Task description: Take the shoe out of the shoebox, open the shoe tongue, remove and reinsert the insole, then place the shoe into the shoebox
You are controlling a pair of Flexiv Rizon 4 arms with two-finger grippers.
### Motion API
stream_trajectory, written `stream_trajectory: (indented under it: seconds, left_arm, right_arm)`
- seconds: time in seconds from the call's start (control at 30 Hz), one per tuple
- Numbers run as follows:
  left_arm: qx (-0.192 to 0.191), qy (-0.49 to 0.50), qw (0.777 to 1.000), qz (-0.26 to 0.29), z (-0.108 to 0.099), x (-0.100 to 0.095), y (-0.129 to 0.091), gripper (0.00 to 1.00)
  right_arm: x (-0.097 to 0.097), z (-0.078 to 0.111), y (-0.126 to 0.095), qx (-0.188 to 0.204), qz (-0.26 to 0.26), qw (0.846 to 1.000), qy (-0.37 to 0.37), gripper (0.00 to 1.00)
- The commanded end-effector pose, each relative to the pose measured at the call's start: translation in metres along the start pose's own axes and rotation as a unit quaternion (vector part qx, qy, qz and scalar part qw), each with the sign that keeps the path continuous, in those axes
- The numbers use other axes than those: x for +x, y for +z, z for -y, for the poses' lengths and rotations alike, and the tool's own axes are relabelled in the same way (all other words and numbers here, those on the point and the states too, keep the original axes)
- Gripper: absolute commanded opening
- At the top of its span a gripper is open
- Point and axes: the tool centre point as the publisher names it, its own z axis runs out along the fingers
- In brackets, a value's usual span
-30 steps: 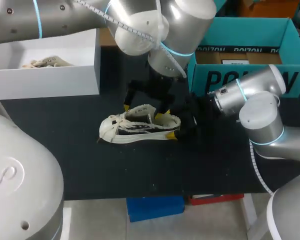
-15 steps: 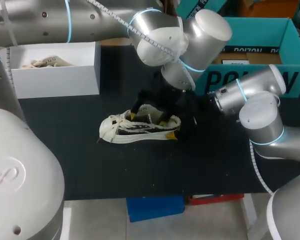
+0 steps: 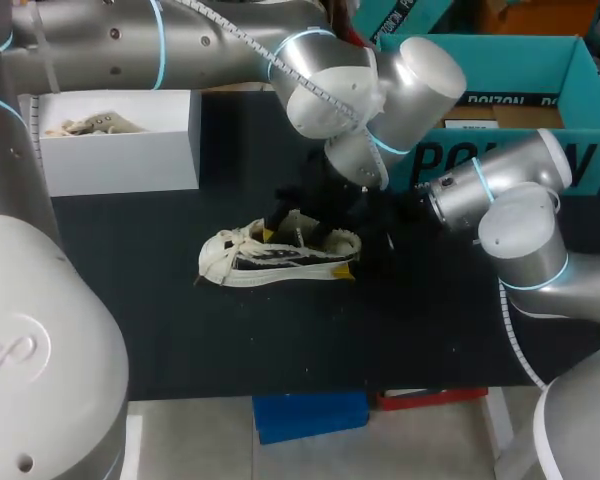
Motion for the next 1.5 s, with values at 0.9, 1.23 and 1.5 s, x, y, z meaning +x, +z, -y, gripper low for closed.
stream_trajectory:
  seconds: [0.9, 1.23, 1.5]
  left_arm:
    - [0.046, -0.007, 0.997, -0.065, 0.006, -0.042, -0.043, 0.00]
    - [0.059, -0.046, 0.995, -0.073, 0.009, -0.083, -0.036, 0.00]
    - [0.054, -0.054, 0.996, -0.056, 0.007, -0.104, -0.011, 0.00]
  right_arm:
    - [-0.001, 0.001, 0.003, 0.000, 0.000, 1.000, 0.001, 0.00]
    - [-0.001, 0.001, 0.003, 0.000, 0.000, 1.000, 0.001, 0.00]
    - [-0.001, 0.001, 0.003, 0.000, 0.000, 1.000, 0.001, 0.00]
